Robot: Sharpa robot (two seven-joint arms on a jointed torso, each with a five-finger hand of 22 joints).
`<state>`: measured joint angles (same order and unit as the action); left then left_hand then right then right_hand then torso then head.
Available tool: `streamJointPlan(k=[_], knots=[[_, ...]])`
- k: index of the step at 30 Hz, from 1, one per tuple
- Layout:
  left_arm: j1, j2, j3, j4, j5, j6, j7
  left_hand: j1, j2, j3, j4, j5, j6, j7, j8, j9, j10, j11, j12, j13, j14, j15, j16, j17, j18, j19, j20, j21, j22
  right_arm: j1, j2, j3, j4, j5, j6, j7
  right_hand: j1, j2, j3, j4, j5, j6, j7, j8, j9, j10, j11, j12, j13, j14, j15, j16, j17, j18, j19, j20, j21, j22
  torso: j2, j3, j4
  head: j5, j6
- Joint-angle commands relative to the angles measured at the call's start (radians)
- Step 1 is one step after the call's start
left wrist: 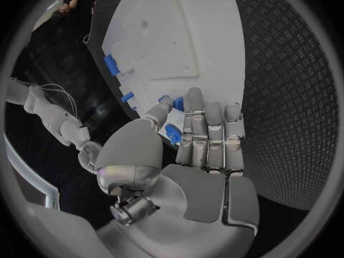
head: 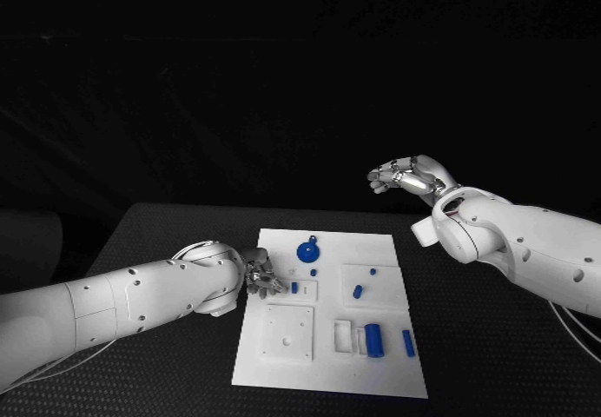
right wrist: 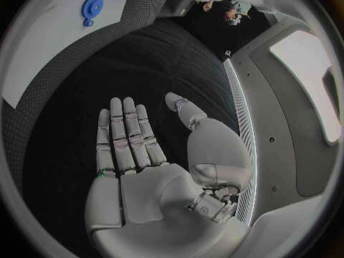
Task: Assemble the parts on the task board
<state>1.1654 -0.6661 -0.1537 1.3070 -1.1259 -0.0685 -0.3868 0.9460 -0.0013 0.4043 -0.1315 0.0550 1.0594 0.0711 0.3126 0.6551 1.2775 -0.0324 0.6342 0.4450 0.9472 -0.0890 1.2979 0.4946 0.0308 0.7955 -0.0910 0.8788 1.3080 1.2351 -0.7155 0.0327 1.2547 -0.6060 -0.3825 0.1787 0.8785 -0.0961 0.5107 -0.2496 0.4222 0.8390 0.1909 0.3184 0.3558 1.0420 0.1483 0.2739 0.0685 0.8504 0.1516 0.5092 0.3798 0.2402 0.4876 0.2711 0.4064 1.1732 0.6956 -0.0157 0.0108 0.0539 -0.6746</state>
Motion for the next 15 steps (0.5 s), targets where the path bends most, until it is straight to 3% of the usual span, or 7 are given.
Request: streamJointPlan(k=[1, 5, 9, 15], knots=[[-0.012, 0.006, -0.007, 0.002, 0.021, 0.021, 0.004, 0.017, 0.021, 0.003, -0.02, -0.003, 0.002, 0.002, -0.008, -0.008, 0.002, 0.001, -0.006, 0.0, 0.006, 0.0, 0.004, 0.001, -0.002, 0.009, -0.092, -0.005, 0.016, 0.0, 0.001, 0.0, 0.0, 0.0, 0.012, 0.007, 0.008, -0.003, 0.005, 0.002, 0.004, -0.003, 0.006, 0.005, -0.001, 0.007, 0.0, -0.006, 0.0, 0.0, 0.004, 0.001, -0.001, 0.008, -0.004, 0.0, -0.007, 0.001, 0.0, 0.0, 0.0002, -0.001, 0.0], [-0.012, 0.005, -0.006, 0.002, 0.021, 0.014, 0.003, 0.041, 0.049, 0.009, -0.047, 0.001, -0.002, 0.004, -0.014, -0.011, 0.002, 0.002, -0.007, 0.0, 0.006, 0.001, 0.003, 0.001, -0.004, 0.01, -0.091, -0.006, 0.016, -0.001, 0.002, 0.0, 0.0, 0.0, 0.012, 0.007, 0.008, -0.003, 0.005, 0.002, 0.004, -0.003, 0.006, 0.005, -0.001, 0.007, 0.0, -0.006, 0.0, 0.0, 0.004, 0.001, -0.001, 0.008, -0.004, 0.0, -0.007, 0.001, 0.0, 0.0001, 0.0003, 0.0, 0.0], [-0.012, 0.005, -0.006, 0.0, 0.021, 0.012, 0.001, 0.049, 0.068, 0.015, -0.066, 0.047, -0.006, 0.007, -0.021, -0.016, 0.002, 0.005, -0.009, -0.001, 0.007, 0.002, 0.001, 0.0, -0.007, 0.011, -0.09, -0.008, 0.016, -0.002, 0.002, 0.0, -0.001, 0.001, 0.013, 0.007, 0.008, -0.002, 0.005, 0.002, 0.004, -0.003, 0.006, 0.005, -0.001, 0.007, 0.0, -0.006, 0.0, 0.0, 0.004, 0.001, -0.001, 0.008, -0.004, 0.0, -0.007, 0.002, 0.0, -0.0001, 0.0001, 0.0, 0.0], [-0.012, 0.004, -0.006, 0.003, 0.021, 0.006, 0.002, 0.053, 0.091, 0.019, -0.09, 0.068, -0.019, 0.012, -0.031, -0.02, -0.001, 0.008, -0.011, -0.001, 0.006, 0.003, -0.001, -0.001, -0.01, 0.012, -0.089, -0.008, 0.017, -0.003, 0.002, 0.0, -0.001, 0.001, 0.013, 0.007, 0.008, -0.003, 0.005, 0.002, 0.004, -0.003, 0.006, 0.005, -0.001, 0.007, 0.0, -0.007, 0.0, 0.0, 0.004, 0.001, -0.001, 0.008, -0.004, 0.0, -0.007, 0.002, 0.0, 0.0003, 0.0001, 0.001, 0.001]])
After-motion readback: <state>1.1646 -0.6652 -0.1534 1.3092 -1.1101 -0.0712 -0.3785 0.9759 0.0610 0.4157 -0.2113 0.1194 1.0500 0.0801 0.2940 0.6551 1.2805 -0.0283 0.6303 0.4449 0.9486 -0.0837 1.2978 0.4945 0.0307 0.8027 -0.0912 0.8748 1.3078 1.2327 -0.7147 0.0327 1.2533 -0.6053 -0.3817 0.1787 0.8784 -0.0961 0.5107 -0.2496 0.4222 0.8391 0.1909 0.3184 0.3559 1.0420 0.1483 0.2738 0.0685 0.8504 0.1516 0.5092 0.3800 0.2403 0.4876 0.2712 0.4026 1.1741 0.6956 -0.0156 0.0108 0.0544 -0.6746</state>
